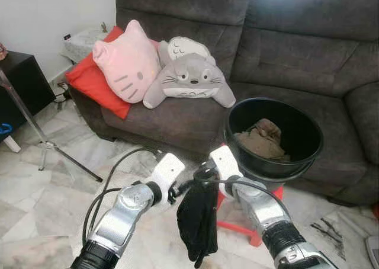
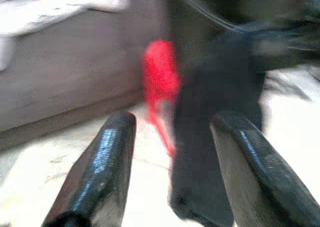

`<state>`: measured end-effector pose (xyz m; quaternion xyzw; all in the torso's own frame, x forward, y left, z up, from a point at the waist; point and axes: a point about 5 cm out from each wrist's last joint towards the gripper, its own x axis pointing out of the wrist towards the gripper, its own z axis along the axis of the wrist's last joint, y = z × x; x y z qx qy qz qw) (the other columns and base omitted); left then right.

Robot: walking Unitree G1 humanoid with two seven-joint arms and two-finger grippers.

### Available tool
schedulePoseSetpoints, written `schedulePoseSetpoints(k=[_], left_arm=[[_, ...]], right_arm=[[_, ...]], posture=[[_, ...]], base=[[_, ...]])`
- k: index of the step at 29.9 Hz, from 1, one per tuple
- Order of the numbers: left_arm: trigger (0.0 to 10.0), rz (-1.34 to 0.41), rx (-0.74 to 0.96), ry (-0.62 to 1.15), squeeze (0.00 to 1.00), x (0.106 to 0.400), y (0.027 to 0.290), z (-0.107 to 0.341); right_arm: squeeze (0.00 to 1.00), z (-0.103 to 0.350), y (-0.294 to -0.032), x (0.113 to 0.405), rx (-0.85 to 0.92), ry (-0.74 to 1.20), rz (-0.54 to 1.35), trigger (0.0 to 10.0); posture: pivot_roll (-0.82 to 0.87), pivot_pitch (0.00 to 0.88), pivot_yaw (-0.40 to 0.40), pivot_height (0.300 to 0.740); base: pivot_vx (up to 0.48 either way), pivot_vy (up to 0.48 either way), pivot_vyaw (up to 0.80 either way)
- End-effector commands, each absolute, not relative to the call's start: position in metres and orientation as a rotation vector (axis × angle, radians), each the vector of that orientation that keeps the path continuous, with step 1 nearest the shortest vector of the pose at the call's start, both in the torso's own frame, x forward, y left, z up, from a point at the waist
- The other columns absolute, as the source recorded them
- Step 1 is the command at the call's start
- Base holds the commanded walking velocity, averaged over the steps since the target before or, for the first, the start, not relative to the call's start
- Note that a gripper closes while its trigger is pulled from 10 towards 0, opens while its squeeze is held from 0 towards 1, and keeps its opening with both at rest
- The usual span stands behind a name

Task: Hang hanger

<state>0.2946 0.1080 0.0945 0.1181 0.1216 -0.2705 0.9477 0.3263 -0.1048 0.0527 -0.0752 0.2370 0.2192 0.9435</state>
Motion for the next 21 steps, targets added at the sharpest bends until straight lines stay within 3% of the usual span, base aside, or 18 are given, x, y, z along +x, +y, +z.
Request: schedulePoseSetpoints(k=[1, 3, 4, 11, 21], left_arm=[[10.0, -0.396, 0.201, 0.259, 1.00, 0.297, 0.131, 0.089], [10.0, -0.288, 0.180, 0.259, 1.00, 0.294, 0.145, 0.085], [10.0, -0.200, 0.163, 0.264, 0.00, 0.289, 0.158, 0.079], [10.0, -0.047, 0.081, 0.259, 0.00, 0.275, 0.173, 0.066], [10.0, -0.066, 0.069, 0.258, 0.00, 0.265, 0.156, 0.051]], right_arm=[[0.00, 0.059, -0.110, 0.331, -0.113, 0.437, 0.410, 0.0], [0.00, 0.057, -0.113, 0.329, -0.087, 0.439, 0.384, 0.0], [0.00, 0.055, -0.115, 0.327, -0.075, 0.422, 0.356, 0.0], [0.00, 0.054, -0.123, 0.323, 0.006, 0.366, 0.254, 0.0], [0.00, 0.049, -0.121, 0.309, 0.102, 0.292, 0.178, 0.0]], posture=[[0.00, 0.000, -0.039, 0.740], [0.00, 0.000, -0.040, 0.740], [0.01, 0.000, -0.041, 0.740], [0.02, 0.000, -0.037, 0.740], [0.03, 0.000, -0.021, 0.740]], base=[[0.000, 0.000, 0.00], [0.000, 0.000, 0.00], [0.000, 0.000, 0.00], [0.000, 0.000, 0.00], [0.000, 0.000, 0.00]])
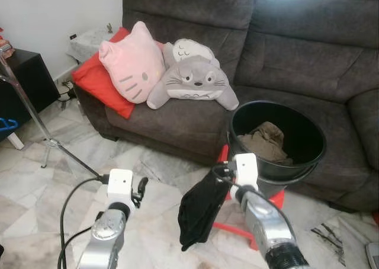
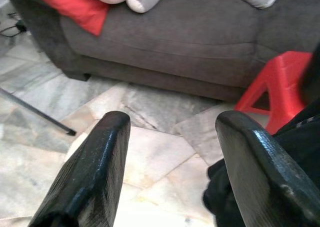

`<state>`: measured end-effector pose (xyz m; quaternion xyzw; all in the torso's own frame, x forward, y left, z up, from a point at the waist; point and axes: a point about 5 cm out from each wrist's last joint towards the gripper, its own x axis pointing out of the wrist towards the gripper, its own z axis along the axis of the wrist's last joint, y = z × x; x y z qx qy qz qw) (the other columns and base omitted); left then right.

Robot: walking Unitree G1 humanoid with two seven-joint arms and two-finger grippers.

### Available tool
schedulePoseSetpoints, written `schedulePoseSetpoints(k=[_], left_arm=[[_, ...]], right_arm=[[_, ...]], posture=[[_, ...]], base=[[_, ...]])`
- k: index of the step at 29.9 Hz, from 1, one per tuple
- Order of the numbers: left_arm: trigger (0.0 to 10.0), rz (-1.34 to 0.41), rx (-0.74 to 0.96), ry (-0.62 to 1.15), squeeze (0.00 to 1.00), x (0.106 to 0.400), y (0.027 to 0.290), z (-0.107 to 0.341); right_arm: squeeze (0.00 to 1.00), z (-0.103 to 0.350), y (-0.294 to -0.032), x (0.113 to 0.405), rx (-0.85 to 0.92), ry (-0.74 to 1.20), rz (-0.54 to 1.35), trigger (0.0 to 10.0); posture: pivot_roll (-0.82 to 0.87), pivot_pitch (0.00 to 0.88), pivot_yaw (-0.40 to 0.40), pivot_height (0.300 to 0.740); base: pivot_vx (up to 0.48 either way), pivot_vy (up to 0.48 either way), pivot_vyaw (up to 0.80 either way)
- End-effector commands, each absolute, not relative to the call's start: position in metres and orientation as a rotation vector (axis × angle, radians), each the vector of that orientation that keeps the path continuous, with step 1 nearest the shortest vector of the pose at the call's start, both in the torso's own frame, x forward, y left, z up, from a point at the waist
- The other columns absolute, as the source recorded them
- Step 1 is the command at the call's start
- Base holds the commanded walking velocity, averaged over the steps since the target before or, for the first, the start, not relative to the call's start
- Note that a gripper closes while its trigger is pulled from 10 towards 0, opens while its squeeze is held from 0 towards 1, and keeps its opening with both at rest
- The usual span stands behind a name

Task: Hang hanger

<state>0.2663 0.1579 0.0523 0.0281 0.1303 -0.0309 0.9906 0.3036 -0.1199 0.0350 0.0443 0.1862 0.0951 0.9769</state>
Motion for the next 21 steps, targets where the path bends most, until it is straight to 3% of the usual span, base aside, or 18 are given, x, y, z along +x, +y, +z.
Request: schedulePoseSetpoints(k=[1, 2, 3, 4, 12, 21], left_arm=[[10.0, -0.066, 0.069, 0.258, 0.00, 0.265, 0.156, 0.051], [10.0, -0.072, 0.072, 0.256, 0.00, 0.264, 0.154, 0.050], [10.0, -0.073, 0.065, 0.252, 0.00, 0.264, 0.153, 0.050], [10.0, -0.077, 0.062, 0.246, 0.00, 0.263, 0.152, 0.050], [10.0, -0.089, 0.048, 0.208, 0.00, 0.262, 0.150, 0.052], [10.0, -0.078, 0.076, 0.208, 0.00, 0.258, 0.150, 0.048]], right_arm=[[0.00, 0.049, -0.121, 0.309, 0.102, 0.292, 0.178, 0.0], [0.00, 0.048, -0.120, 0.308, 0.108, 0.289, 0.172, 0.0], [0.00, 0.047, -0.119, 0.307, 0.108, 0.291, 0.166, 4.0], [0.00, 0.046, -0.118, 0.306, 0.094, 0.301, 0.156, 10.0], [0.00, 0.052, -0.109, 0.303, 0.072, 0.223, 0.177, 10.0], [0.00, 0.056, -0.115, 0.304, 0.068, 0.194, 0.163, 10.0]], posture=[[0.03, 0.000, -0.021, 0.740], [0.03, 0.000, -0.016, 0.740], [0.03, 0.000, -0.014, 0.740], [0.02, 0.000, -0.010, 0.740], [0.02, 0.000, -0.008, 0.740], [0.03, 0.000, -0.025, 0.740]], base=[[0.000, 0.000, 0.00], [0.000, 0.000, 0.00], [0.000, 0.000, 0.00], [0.000, 0.000, 0.00], [0.000, 0.000, 0.00], [0.000, 0.000, 0.78]])
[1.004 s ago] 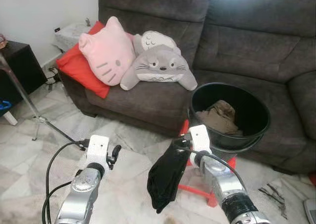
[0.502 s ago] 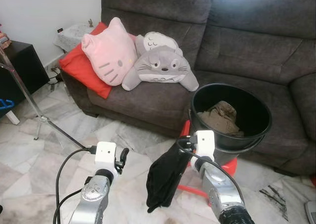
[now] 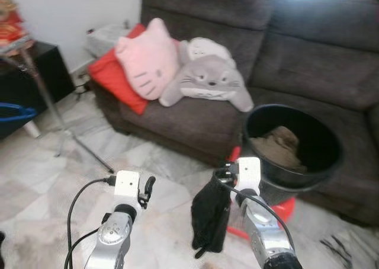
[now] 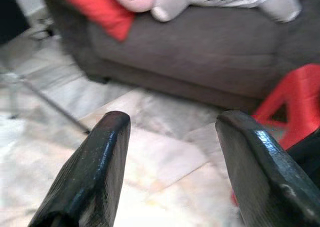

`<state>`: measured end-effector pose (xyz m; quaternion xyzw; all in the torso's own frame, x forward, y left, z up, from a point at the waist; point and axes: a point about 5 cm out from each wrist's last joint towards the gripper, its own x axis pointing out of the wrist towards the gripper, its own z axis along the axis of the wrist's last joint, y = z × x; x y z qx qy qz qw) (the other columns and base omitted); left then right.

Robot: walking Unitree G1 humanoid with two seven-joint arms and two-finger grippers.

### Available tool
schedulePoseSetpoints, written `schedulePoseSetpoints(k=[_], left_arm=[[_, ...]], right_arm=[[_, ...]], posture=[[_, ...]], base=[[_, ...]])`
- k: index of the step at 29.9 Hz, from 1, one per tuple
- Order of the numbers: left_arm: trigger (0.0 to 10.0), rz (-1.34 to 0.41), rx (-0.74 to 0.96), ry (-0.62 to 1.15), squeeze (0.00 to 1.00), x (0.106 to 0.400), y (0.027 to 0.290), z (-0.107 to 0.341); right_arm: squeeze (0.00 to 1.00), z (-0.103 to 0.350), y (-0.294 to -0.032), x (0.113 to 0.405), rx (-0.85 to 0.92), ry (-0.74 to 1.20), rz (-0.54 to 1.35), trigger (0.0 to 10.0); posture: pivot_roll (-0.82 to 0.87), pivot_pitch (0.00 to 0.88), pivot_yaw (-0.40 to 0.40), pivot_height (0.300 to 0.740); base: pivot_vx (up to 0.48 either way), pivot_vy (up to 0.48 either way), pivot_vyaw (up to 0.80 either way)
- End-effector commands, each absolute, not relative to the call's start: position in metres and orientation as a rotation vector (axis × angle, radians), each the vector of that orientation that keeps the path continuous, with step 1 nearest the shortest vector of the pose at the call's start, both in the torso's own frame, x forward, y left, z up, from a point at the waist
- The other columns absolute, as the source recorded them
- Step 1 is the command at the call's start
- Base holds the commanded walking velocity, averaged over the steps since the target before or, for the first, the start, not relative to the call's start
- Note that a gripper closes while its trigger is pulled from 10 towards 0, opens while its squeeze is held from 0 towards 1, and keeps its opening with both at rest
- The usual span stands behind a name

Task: Hang hanger

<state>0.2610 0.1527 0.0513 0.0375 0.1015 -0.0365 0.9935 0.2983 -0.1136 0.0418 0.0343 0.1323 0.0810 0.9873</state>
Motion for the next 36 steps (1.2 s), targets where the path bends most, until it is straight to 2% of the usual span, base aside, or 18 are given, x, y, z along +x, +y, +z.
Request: schedulePoseSetpoints(k=[1, 9, 26, 36], left_arm=[[10.0, -0.074, 0.078, 0.209, 0.00, 0.257, 0.151, 0.048], [10.0, -0.019, 0.107, 0.233, 0.00, 0.251, 0.164, 0.041], [10.0, -0.031, 0.102, 0.219, 0.00, 0.254, 0.156, 0.043], [10.0, -0.007, 0.096, 0.203, 0.00, 0.259, 0.159, 0.047]], right_arm=[[0.00, 0.056, -0.116, 0.305, 0.070, 0.191, 0.160, 10.0], [0.00, 0.056, -0.122, 0.306, 0.068, 0.186, 0.161, 10.0], [0.00, 0.061, -0.125, 0.309, 0.051, 0.167, 0.180, 10.0], [0.00, 0.062, -0.126, 0.313, 0.040, 0.165, 0.185, 10.0]], posture=[[0.03, 0.000, -0.027, 0.740], [0.03, 0.000, -0.025, 0.740], [0.02, 0.000, -0.020, 0.740], [0.04, 0.000, -0.032, 0.740]], base=[[0.000, 0.000, 0.80], [0.000, 0.000, 0.75], [0.000, 0.000, 0.51], [0.000, 0.000, 0.80]])
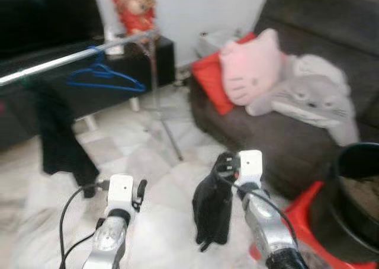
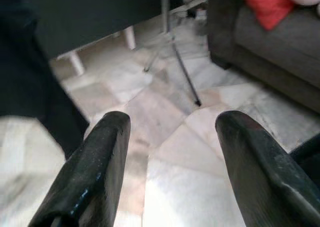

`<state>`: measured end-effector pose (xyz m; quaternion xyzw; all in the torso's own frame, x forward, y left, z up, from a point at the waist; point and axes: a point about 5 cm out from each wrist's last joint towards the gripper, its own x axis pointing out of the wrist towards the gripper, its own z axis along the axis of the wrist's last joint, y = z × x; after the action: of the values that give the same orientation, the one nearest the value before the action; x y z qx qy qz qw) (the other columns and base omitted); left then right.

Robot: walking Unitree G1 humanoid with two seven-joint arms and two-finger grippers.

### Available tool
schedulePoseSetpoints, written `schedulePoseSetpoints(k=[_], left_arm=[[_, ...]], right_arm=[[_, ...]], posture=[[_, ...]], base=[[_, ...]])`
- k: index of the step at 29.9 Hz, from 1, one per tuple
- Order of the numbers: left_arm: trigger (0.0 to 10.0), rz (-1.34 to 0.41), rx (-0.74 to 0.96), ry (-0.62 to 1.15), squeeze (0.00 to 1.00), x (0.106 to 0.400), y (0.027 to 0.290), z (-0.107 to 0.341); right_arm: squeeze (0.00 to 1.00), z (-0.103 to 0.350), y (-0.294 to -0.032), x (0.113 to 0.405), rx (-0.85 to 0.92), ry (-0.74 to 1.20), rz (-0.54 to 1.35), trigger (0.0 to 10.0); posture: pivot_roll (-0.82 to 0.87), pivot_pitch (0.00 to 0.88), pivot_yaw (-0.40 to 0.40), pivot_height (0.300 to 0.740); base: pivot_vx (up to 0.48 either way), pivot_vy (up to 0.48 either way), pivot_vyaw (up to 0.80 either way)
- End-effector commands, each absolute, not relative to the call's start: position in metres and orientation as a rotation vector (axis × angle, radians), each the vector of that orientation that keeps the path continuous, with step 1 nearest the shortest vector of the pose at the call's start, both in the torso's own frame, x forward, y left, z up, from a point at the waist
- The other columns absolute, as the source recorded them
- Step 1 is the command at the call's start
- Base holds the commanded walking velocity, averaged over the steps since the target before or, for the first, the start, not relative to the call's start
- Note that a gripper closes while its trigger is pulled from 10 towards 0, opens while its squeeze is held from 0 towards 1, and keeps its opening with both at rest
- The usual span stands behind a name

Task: Hang hanger

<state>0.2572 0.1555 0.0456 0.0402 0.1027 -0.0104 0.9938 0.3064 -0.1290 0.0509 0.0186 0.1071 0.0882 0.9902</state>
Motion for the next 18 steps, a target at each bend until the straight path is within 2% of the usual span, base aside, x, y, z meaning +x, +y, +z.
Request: schedulePoseSetpoints(k=[1, 18], left_arm=[[10.0, -0.005, 0.095, 0.202, 0.00, 0.259, 0.159, 0.047], [10.0, 0.090, 0.103, 0.198, 0.00, 0.253, 0.173, 0.049]], right_arm=[[0.00, 0.063, -0.127, 0.314, 0.039, 0.164, 0.186, 10.0], [0.00, 0.065, -0.130, 0.320, 0.029, 0.165, 0.199, 10.0]], posture=[[0.04, 0.000, -0.034, 0.740], [0.07, 0.000, -0.059, 0.740]], base=[[0.000, 0.000, 0.80], [0.000, 0.000, 0.80]])
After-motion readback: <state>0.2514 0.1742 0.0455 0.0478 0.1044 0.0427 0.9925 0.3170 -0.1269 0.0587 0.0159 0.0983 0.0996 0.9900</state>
